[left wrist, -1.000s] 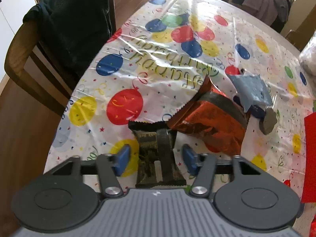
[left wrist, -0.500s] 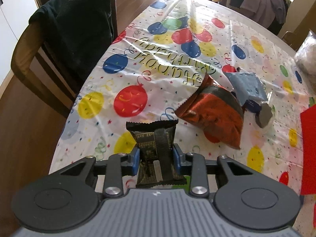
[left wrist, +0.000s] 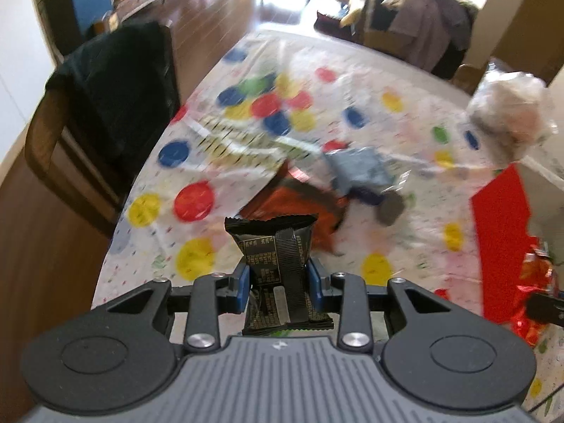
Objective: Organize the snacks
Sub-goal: 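Carry the chocolate bar and red chip bag over the red box with both grippers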
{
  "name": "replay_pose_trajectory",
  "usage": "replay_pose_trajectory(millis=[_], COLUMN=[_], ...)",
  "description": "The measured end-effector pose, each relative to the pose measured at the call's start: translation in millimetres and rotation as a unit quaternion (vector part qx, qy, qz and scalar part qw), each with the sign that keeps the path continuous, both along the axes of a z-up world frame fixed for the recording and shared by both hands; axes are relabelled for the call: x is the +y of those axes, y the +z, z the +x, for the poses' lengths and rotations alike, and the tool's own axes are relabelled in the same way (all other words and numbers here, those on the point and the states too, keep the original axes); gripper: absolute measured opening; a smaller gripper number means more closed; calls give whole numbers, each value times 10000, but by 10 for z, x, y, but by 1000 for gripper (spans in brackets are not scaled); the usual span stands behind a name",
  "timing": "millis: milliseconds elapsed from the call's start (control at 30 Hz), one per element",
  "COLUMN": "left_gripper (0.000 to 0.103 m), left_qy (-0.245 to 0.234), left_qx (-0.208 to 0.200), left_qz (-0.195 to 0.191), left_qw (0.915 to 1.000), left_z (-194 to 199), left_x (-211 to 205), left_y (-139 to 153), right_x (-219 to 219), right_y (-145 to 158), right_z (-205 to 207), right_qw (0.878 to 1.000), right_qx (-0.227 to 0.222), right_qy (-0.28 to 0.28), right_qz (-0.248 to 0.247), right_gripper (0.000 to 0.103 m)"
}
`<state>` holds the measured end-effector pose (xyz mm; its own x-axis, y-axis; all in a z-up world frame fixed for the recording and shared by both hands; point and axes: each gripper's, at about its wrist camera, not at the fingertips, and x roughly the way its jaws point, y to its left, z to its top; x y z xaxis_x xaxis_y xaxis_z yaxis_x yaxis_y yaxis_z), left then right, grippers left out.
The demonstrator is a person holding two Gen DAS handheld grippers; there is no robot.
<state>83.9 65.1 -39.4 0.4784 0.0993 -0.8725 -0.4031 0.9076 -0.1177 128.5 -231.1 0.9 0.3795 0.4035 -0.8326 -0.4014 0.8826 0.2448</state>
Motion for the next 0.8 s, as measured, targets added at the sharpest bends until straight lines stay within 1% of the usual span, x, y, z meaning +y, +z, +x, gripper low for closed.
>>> replay_pose_trajectory(millis=[133, 233, 500, 633, 800], left_gripper=[32, 32, 32, 32, 32], left_qy=[-291, -541, -1089, -1439, -1908], left_qx=[-259, -399, -612, -671, -635], left_qz=[163, 180, 148, 245, 186], left_qw=[9991, 9976, 9921, 9870, 9794], left_z=[112, 229, 540, 701, 912], left_x=[-328, -600, -1314, -1709, -2192], left_y=[218, 345, 519, 586, 637], right_x=[-197, -382, -933, -1206, -1517], right_y=[88, 147, 227, 243, 250], right_z=[77, 150, 362, 465, 593], right_qw=[9999, 9997, 9984, 9972, 9956], right_qx=[-105, -204, -422, -534, -635], right_qy=[-32, -96, -366, -505, -658], right_qz=[21, -1, -54, -120, -202], right_gripper=[65, 65, 65, 65, 65])
